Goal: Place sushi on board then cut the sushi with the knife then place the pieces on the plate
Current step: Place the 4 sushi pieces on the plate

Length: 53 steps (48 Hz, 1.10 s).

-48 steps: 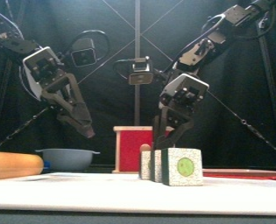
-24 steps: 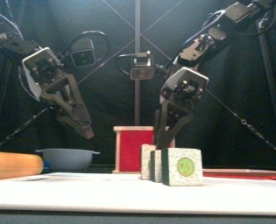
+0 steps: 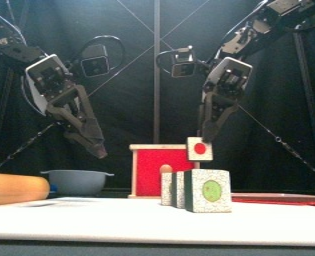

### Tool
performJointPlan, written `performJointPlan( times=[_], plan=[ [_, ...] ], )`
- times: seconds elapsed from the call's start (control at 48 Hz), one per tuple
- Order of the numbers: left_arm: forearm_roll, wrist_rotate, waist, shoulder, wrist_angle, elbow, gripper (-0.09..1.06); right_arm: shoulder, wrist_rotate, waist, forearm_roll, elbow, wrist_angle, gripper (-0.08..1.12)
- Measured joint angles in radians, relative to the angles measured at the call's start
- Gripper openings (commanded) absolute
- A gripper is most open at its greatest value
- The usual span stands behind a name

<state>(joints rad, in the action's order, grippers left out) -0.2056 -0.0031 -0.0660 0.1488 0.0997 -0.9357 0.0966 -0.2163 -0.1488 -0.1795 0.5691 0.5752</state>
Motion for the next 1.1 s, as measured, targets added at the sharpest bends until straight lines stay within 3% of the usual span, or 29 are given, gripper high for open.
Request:
performJointPlan(
  times=[0.229, 0.562, 1.104],
  plan=[
    [0.0, 0.0, 0.002, 0.0, -0.002, 0.0, 0.91, 0.132, 0.0, -0.069, -0.006, 0.089, 0.014, 0.55],
    [0.0, 0.003, 0.006, 0.0, -0.002, 0.0, 0.91, 0.213, 0.0, -0.199, -0.002, 0.213, 0.021, 0.55],
    [0.0, 0.005, 0.02, 0.0, -0.008, -0.005, 0.91, -0.003, -0.002, -0.382, 0.074, 0.161, -0.037, 0.55]
  ],
)
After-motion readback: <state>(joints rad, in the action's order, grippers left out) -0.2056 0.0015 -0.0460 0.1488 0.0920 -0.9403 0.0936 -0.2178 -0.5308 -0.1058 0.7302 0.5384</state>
